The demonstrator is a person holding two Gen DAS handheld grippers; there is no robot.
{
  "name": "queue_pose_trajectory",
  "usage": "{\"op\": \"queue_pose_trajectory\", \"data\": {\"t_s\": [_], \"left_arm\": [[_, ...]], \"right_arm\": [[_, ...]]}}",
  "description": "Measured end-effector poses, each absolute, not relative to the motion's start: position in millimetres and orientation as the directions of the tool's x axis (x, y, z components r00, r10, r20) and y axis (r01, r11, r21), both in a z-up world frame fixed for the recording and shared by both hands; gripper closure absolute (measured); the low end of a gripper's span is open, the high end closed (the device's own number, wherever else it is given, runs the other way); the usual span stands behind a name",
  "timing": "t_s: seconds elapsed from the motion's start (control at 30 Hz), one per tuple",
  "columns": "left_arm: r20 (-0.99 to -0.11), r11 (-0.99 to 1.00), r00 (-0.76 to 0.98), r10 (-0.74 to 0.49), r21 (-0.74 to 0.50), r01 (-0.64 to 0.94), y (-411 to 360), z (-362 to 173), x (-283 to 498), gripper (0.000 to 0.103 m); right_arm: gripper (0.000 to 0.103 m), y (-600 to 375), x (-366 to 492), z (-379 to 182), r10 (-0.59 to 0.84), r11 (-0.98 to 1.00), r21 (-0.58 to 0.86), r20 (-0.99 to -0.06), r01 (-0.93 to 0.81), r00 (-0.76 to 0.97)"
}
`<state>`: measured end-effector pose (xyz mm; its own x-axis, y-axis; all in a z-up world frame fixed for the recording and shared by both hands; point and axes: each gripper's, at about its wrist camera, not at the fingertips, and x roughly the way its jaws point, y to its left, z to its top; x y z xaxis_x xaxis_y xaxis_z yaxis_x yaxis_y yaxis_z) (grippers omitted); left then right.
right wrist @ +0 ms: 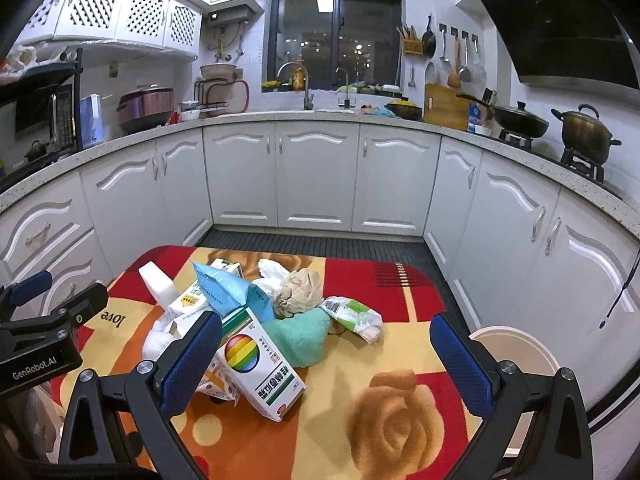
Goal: Collect trash
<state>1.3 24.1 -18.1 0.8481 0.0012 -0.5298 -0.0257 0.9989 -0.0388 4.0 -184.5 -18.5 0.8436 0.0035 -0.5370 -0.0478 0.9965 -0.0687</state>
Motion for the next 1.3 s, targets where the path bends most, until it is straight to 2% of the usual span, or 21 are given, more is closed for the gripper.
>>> {"op": "queue_pose_trajectory", "data": {"t_s": [0.73, 1.3], "left_arm": [[-0.548, 0.998, 0.837, -0.004, -0.055, -0.031, 23.0, -24.1, 2.9, 0.001], [-0.622, 0.997, 0.783, -0.025, -0.074, -0.027, 49.0, -41.1, 11.4, 0.001]], "right_arm": [[0.0, -184.1, 6.1, -24.1, 0.046, 0.995, -0.045, -0.552, -0.084, 0.832], [0.0, -182.7, 15.6, -38.1, 0.046, 0.994, -0.052, -0.607, -0.097, 0.793]]}}
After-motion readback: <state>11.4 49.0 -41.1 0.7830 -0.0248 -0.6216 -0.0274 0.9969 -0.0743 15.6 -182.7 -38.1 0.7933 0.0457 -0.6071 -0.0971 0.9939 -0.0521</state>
